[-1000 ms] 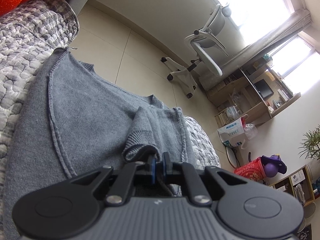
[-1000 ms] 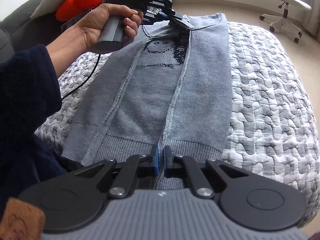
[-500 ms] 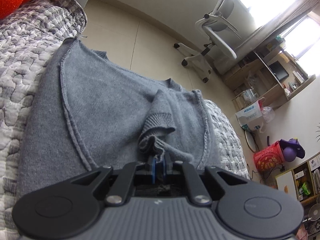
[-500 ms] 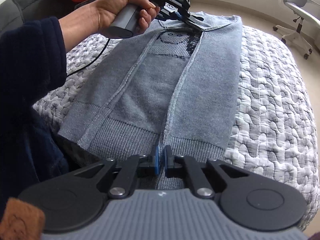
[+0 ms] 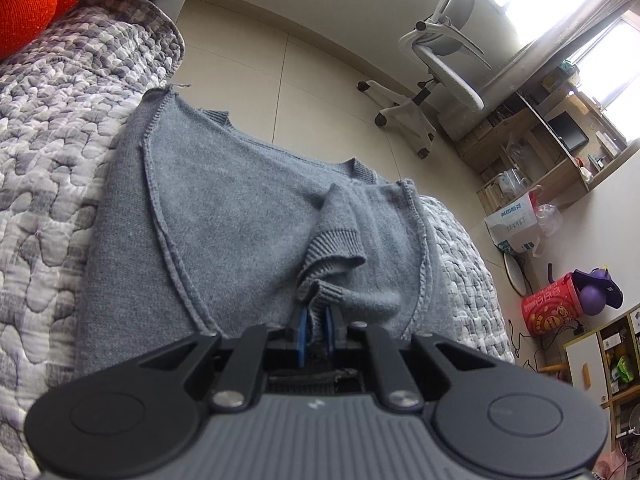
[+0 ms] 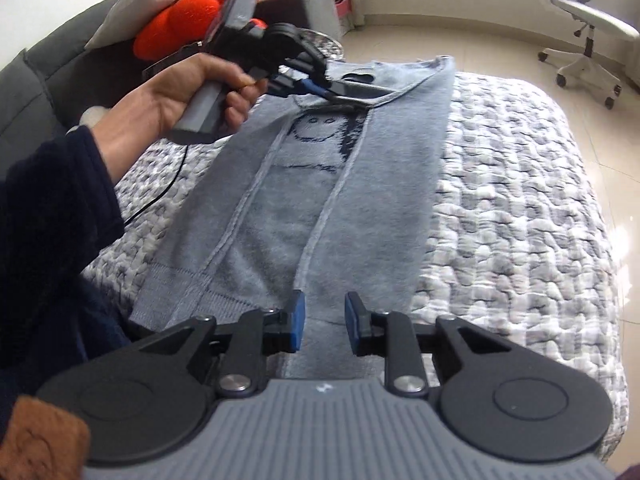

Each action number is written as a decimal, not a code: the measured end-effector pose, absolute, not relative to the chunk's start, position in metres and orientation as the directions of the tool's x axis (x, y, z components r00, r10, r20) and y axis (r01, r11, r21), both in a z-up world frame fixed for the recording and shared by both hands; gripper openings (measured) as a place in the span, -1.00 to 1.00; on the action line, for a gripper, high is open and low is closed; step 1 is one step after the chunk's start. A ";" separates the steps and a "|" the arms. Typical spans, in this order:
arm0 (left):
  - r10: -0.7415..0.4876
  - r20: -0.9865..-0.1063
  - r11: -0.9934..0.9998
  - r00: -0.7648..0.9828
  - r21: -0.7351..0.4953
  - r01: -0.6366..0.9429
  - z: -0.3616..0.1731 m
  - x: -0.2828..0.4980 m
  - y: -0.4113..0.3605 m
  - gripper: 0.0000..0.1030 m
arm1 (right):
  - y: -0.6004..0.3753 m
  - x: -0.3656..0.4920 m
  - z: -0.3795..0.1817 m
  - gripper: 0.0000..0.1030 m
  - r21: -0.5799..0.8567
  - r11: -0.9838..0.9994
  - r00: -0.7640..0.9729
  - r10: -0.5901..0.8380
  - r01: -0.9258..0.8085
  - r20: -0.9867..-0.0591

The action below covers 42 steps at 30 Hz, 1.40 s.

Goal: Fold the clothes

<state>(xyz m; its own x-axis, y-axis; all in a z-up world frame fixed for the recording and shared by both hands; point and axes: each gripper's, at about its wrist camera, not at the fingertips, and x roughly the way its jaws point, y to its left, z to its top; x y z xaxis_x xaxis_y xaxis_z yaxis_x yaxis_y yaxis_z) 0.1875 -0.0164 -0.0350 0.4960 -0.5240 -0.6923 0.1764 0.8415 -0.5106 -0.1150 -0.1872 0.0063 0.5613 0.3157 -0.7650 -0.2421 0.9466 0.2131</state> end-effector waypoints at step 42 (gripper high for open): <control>-0.496 -0.617 0.847 0.611 -0.500 0.182 -0.021 0.194 -0.018 -0.02 | -0.131 -0.122 -0.023 -0.71 0.205 0.911 0.473 0.367 -0.358 -0.801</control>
